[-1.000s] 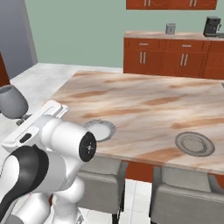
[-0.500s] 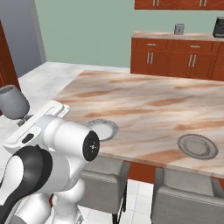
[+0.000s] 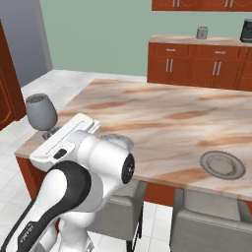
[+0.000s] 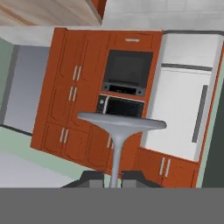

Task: Retrieve the wine glasses from the counter and place one next to each plate.

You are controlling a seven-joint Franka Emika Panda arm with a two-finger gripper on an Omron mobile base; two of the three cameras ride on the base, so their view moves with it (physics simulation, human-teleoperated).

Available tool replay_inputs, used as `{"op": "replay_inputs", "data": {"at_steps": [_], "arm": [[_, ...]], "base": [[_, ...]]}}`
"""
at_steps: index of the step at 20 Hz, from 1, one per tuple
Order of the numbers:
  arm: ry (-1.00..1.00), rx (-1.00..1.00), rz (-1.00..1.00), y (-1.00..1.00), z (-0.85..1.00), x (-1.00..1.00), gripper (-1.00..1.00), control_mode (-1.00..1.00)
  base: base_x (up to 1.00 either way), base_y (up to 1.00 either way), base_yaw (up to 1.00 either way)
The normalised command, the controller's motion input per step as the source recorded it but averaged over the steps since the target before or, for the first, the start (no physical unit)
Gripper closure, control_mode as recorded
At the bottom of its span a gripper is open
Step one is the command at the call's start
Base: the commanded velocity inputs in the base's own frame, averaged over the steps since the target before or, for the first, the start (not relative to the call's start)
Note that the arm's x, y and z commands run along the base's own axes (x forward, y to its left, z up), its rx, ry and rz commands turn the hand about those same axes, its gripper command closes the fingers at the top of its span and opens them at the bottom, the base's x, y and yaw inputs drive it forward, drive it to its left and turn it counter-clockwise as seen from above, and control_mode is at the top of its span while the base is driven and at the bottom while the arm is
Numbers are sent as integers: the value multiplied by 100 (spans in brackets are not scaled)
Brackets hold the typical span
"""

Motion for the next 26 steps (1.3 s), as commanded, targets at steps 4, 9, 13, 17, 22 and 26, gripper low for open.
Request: {"op": "replay_inputs", "data": {"at_steps": [4,9,13,17,22,26], "arm": [[-23,22,26,-97,-20,40,100,-100],[-23,9,17,-98,-42,34,100,-100],[-4,-1,-1,-88,-64,48,100,-100],[0,-9,-15,-47,-70,92,100,-100],[7,-14,-24,-16,-47,100,100,-100],[13,-9,-24,0,-29,100,100,-100]], "base": [[0,0,0],[0,0,0],[0,0,0],[0,0,0],[0,0,0],[0,0,0]]}}
